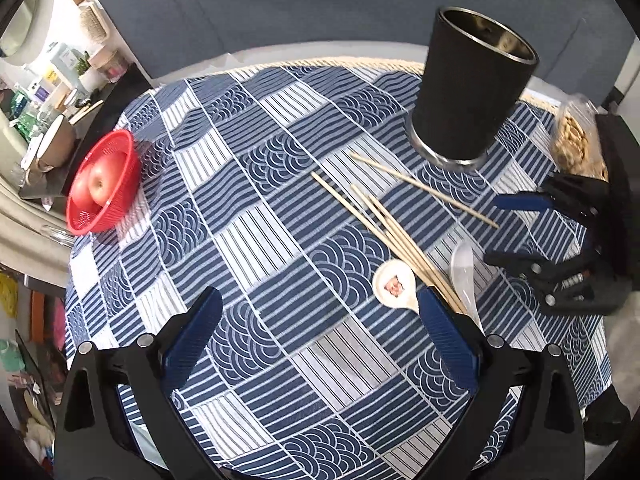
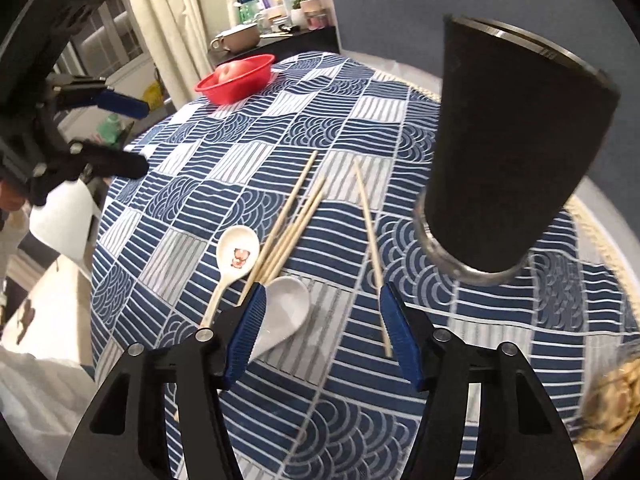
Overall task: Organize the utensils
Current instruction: 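Move the right tool to the plain white spoon among the chopsticks, then grasp the plain white spoon handle with the right tool and lift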
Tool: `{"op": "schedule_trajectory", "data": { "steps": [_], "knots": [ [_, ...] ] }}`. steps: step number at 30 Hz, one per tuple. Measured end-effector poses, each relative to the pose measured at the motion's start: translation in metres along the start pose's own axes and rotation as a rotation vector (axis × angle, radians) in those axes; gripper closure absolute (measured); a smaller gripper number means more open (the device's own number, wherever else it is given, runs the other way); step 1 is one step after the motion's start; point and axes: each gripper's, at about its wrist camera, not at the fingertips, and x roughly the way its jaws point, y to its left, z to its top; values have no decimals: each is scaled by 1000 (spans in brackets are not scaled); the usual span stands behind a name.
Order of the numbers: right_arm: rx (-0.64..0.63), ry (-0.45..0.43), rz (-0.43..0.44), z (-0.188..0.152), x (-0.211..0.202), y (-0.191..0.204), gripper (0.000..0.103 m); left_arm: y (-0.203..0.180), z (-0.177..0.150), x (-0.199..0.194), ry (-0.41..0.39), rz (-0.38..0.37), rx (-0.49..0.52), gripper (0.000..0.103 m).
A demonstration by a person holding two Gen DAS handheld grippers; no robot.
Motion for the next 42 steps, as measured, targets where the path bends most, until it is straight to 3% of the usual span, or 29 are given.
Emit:
{"op": "schedule_trajectory", "data": {
  "steps": [6,9,10,11,13,18,23,31,37,40,41,42],
  "knots": [
    [18,27,57,-1,19,0,50,-6,-12,15,33,-21,24,7],
    [25,44,81,-3,28,2,58,-8,-16,22,49,-24,31,7],
    [26,47,87,-3,30,3,67,-8,-18,24,56,-29,33,7],
    [30,51,98,-4,32,4,84,-9,-20,25,60,-31,35,7],
    [34,45,94,-4,32,7,98,-9,-23,27,65,-40,41,7],
    [91,10,51,-6,21,7,99,-14,-27,29,63,-75,43,7],
    [123,-26,14,-6,5,6,98,-27,-26,35,56,-180,38,7],
    [172,-82,-32,5,-13,2,98,-64,-25,45,53,-212,145,8],
    [194,-140,-38,16,-30,3,98,-76,-19,47,68,-268,160,17],
    [201,-182,-35,21,-41,5,98,-77,-14,44,67,-323,153,33],
    [206,-191,-30,22,-44,5,98,-78,-12,44,71,-347,151,48],
    [208,-196,-30,23,-46,6,98,-80,-11,43,69,-356,153,73]
  ]
}}
